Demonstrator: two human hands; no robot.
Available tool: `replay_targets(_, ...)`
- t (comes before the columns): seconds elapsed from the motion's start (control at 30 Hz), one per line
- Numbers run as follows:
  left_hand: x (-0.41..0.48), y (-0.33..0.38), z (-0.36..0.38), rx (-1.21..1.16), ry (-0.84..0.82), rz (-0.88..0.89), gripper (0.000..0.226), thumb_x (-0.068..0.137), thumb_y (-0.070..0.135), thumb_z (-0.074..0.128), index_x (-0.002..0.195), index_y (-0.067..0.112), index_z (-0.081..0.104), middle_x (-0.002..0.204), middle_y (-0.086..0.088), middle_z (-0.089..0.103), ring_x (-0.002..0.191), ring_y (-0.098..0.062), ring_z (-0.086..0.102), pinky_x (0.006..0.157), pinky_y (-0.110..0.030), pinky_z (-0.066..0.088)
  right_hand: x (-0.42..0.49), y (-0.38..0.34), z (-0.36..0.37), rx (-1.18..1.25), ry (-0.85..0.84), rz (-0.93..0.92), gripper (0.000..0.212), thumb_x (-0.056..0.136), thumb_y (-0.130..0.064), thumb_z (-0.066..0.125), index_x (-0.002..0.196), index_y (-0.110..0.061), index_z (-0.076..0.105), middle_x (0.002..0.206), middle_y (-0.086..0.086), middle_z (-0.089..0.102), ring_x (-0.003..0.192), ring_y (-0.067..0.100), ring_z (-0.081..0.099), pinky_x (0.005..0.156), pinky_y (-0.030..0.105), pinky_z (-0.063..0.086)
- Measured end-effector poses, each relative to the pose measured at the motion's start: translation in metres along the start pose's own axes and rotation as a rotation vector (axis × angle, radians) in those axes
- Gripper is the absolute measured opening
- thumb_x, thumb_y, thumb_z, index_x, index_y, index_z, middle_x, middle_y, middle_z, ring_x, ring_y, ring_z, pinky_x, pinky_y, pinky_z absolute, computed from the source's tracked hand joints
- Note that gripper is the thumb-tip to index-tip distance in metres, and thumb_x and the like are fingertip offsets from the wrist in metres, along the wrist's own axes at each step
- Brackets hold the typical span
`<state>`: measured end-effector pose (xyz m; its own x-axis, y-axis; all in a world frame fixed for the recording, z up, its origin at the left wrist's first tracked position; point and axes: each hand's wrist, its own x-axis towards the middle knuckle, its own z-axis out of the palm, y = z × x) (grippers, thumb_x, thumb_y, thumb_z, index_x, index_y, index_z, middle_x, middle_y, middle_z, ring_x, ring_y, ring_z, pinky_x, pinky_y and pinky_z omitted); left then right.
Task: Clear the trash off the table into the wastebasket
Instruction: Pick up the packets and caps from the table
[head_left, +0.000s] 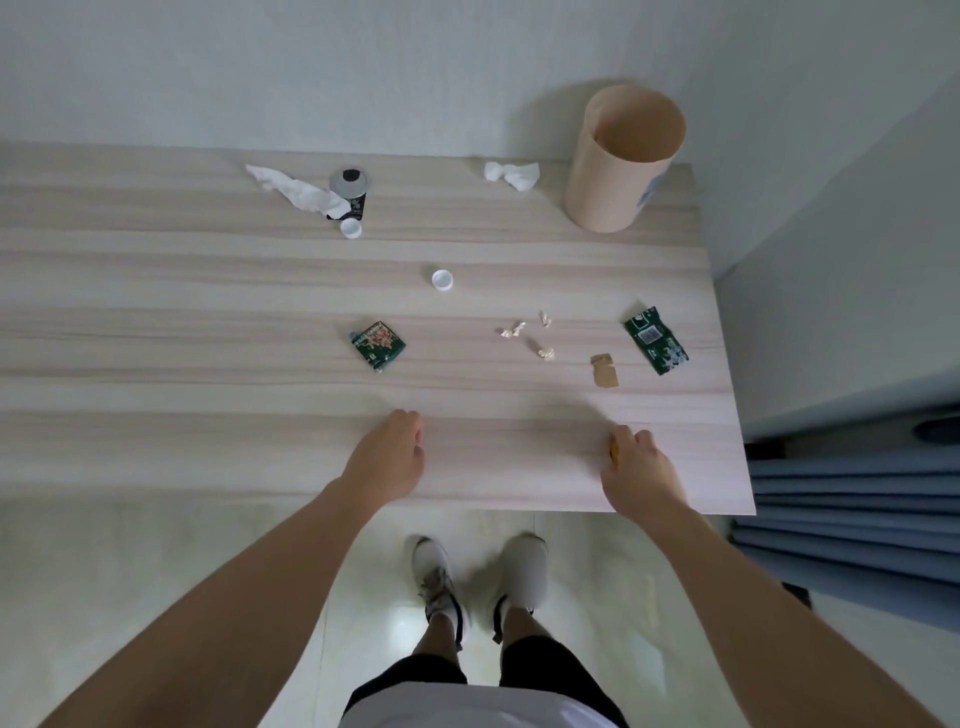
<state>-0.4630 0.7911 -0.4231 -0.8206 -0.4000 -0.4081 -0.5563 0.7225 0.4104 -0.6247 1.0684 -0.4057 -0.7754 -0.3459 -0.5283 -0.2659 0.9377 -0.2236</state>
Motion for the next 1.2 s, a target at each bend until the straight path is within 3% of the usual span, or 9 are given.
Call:
replay_targets(0.17,-0.002,-0.005,-0.016,0.053,0.027,-0.03,0.014,0.089,0.012,0.039,0.08,0.019,0.045,0.081,0.0,0.053,0.074,-0.023,0.053,0.065,-0.034,0.042,-0.006,-0.012,-0.009,0.072,0.001,0.018,0.025,0.083,-0.004,0.041,0.104,-0.017,0.043,0.104,0.007,0.043,0.08,0.029,0.05,0.07,0.035,0.04)
replay_targets(0.47,0.007,-0.011,-0.065,0.101,0.168,0.026,0.017,0.093,0.026,0.043,0.09,0.021,0.059,0.078,-0.003,0.068,0.068,-0.026,0.057,0.059,-0.031,0.042,-0.013,-0.04,-0.041,0.084,0.049,0.033,0.025,0.078,-0.006,0.043,0.099,-0.019,0.046,0.103,0.003,0.046,0.082,0.021,0.056,0.075,0.038,0.052)
replay_targets(0.7,0.022,-0.014,-0.092,0.124,0.215,0.072,0.013,0.092,0.02,0.045,0.096,0.02,0.058,0.086,-0.006,0.069,0.073,-0.03,0.06,0.061,-0.032,0.044,-0.005,-0.056,-0.053,-0.006,0.188,0.017,0.009,0.091,-0.024,0.05,0.093,-0.018,0.044,0.087,0.002,0.056,0.072,0.02,0.058,0.063,0.037,0.05)
replay_targets(0.9,0.045,-0.022,-0.096,0.052,0.203,0.017,0.028,0.088,0.018,0.055,0.115,0.02,0.057,0.116,-0.005,0.057,0.092,-0.03,0.063,0.077,-0.037,0.05,0.017,-0.055,-0.053,0.017,0.174,0.031,0.012,0.09,-0.018,0.046,0.1,-0.016,0.039,0.081,0.002,0.058,0.066,0.019,0.055,0.051,0.031,0.038)
replay_targets(1.03,0.062,-0.018,-0.098,0.062,0.173,-0.047,0.033,0.087,0.021,0.06,0.119,0.02,0.053,0.12,-0.005,0.048,0.094,-0.031,0.062,0.077,-0.039,0.051,0.043,-0.049,-0.06,0.03,0.143,0.056,0.03,0.084,-0.014,0.05,0.112,-0.018,0.04,0.092,0.006,0.061,0.076,0.025,0.06,0.061,0.033,0.048)
replay_targets(1.2,0.089,-0.019,-0.098,0.051,0.15,-0.138,0.047,0.082,0.027,0.069,0.123,0.019,0.046,0.126,-0.008,0.043,0.096,-0.034,0.06,0.079,-0.041,0.049,0.077,-0.041,-0.065,0.062,0.122,0.048,0.044,0.089,-0.031,0.055,0.127,-0.017,0.039,0.116,0.013,0.056,0.092,0.031,0.061,0.072,0.039,0.052)
